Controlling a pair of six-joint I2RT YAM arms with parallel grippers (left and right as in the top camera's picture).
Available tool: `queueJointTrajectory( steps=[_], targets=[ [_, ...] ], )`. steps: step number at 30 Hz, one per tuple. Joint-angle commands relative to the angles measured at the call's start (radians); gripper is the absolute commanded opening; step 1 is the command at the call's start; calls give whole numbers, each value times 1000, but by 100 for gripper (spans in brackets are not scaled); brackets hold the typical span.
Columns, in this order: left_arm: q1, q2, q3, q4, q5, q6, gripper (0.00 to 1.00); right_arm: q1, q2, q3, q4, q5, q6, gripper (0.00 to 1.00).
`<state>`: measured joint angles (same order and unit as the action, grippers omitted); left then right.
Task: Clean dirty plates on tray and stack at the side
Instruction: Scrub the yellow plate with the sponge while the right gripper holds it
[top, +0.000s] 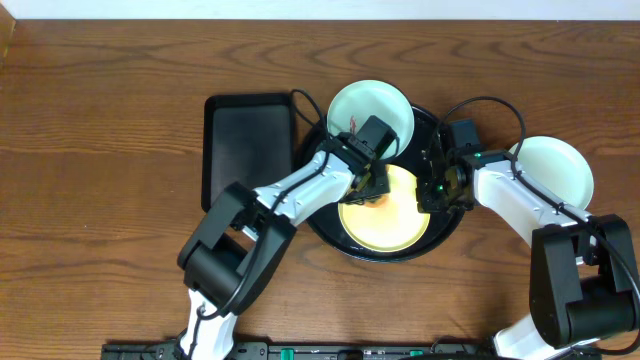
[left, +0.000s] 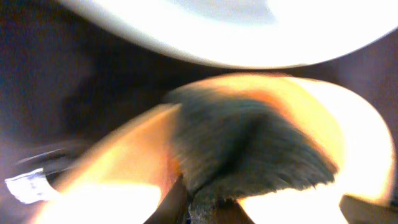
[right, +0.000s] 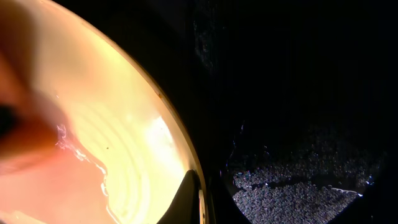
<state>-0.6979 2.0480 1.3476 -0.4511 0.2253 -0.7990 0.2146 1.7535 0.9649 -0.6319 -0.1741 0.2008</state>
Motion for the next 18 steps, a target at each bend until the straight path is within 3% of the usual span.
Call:
queueJointTrajectory(
  steps=[1,7,12,18],
  targets=[
    [-49,115,-14,45,203,-26,13,8,42,-13,-4,80,12,1],
    [-21,85,-14,-58,200,-13,9,8,42,-13,-5,80,12,1],
    [27,24,-14,-221,83,55,8,8,42,-13,-4,80,12,1],
    [41,-72,-14,-367,-277,116,8,8,42,-13,-4,80,12,1]
  ],
)
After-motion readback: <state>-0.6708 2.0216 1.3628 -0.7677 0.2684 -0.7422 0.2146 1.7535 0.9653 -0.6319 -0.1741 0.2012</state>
